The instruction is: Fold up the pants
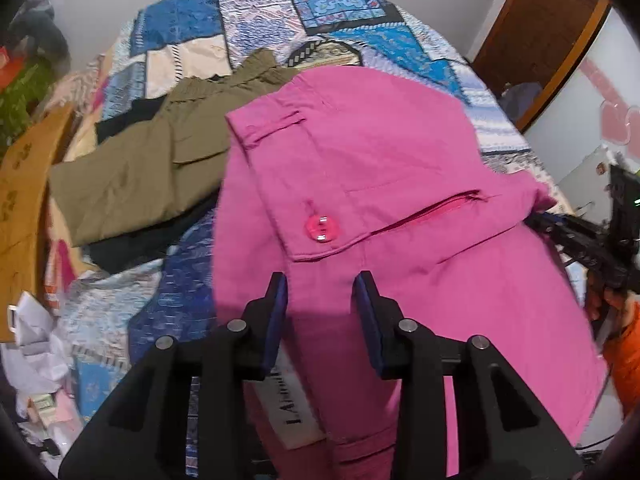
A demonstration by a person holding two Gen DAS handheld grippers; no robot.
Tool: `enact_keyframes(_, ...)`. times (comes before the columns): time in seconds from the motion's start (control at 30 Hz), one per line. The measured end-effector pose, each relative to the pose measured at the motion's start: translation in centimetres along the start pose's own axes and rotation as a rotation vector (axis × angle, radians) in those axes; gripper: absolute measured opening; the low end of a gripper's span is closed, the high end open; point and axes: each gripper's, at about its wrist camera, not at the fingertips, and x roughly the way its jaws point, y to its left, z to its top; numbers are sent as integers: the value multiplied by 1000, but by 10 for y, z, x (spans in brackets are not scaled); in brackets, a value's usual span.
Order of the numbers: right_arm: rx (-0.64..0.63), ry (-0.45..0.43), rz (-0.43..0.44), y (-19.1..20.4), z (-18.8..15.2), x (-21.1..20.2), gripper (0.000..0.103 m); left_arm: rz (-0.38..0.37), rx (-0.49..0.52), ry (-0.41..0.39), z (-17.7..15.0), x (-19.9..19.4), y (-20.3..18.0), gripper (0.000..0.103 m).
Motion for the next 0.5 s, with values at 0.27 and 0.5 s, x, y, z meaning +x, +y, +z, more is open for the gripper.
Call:
enact_keyframes(0.27, 2, 0, -31, -4, 0, 1, 9, -1, -25, -7, -10, 2, 10, 37)
enact_keyframes(0.5, 88, -27, -105, -22, -4, -16, 4, 28, 20, -9, -11, -1, 8, 43)
